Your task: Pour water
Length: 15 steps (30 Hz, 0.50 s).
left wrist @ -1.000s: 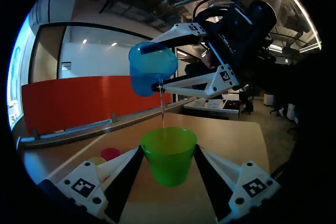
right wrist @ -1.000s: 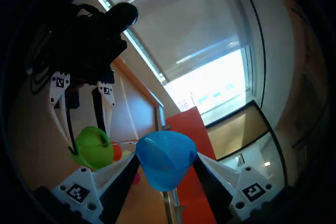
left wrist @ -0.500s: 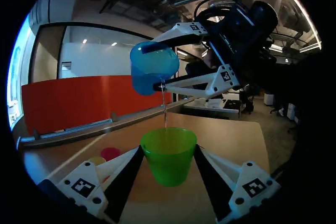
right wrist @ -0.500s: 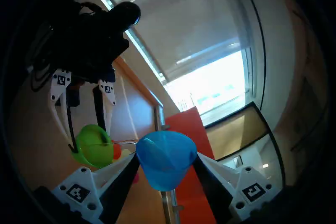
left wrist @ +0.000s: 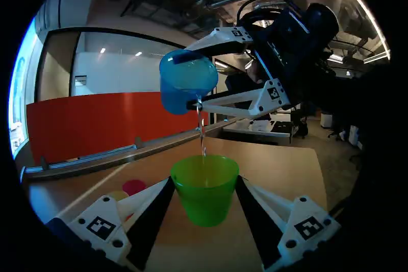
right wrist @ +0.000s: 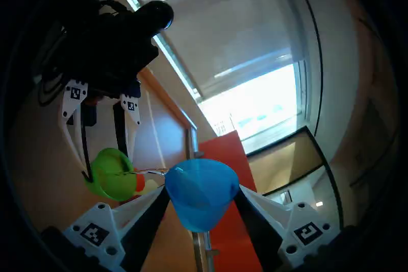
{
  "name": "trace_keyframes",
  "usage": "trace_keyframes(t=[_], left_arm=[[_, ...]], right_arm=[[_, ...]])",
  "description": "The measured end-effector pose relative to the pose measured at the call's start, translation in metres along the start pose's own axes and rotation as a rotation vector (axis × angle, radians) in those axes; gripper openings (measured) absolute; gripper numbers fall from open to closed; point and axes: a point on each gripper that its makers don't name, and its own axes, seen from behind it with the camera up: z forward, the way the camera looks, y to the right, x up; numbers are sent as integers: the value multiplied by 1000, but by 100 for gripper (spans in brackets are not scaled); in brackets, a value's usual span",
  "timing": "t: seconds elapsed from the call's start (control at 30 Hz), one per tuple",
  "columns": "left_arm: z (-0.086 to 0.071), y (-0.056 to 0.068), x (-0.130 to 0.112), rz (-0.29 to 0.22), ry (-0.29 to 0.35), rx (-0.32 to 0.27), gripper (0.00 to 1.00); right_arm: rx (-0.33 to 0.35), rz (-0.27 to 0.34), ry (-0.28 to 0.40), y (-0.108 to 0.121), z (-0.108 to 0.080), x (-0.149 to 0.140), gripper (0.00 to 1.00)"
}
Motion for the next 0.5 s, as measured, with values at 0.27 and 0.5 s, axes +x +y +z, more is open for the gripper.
trace_keyframes(t=[0.27,0.5], left_arm=[[0,1,1,3,-2,0,85],[-1,2,3,6,0,-1,85]], right_arm=[[-3,-17,3,2,-2,2,90],[-3,-31,5,1,-3,3,90]])
